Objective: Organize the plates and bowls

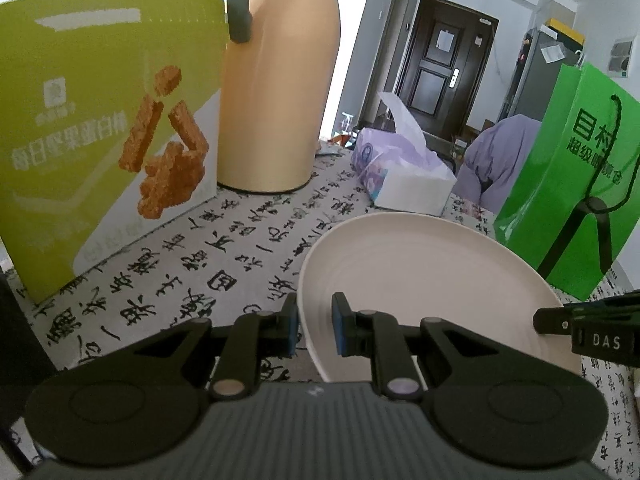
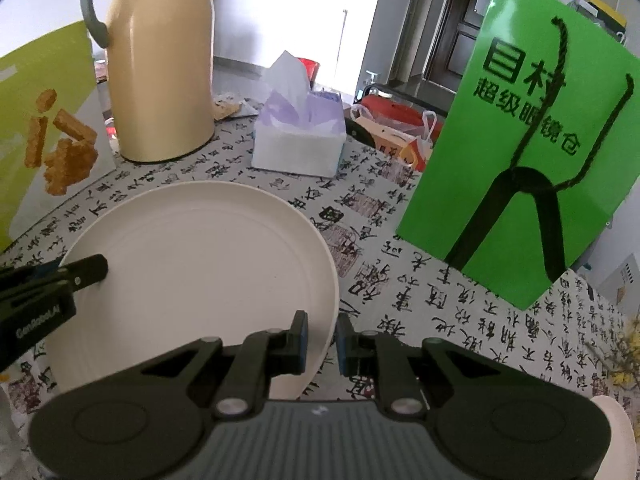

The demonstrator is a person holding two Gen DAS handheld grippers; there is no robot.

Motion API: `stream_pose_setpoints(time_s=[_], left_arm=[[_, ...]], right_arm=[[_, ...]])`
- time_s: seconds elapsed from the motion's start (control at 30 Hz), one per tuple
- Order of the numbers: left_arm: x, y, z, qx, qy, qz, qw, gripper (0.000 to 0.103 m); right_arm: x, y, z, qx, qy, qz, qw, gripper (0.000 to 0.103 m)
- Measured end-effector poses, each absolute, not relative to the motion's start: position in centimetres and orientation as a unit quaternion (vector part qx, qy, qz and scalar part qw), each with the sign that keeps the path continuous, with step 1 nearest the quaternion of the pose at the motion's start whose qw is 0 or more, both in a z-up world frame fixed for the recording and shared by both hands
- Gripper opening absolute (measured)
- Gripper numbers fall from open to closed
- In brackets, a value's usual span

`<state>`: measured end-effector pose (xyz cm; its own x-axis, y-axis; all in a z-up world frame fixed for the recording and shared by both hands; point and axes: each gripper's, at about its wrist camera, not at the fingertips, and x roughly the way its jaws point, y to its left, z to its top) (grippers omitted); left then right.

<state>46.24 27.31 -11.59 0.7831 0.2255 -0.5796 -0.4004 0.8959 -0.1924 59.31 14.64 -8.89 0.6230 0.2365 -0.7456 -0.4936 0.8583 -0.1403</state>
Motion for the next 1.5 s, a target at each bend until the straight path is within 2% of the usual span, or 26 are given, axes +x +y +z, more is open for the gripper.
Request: stream_pose_setpoints(time_s=[1.5], left_arm=[[42.1, 24.9, -7.2, -0.133, 0.217, 0.146, 0.956, 0.017]], right_arm=[[54.0, 10.6, -4.8, -0.134, 0.325, 0.211, 0.912, 0.014]])
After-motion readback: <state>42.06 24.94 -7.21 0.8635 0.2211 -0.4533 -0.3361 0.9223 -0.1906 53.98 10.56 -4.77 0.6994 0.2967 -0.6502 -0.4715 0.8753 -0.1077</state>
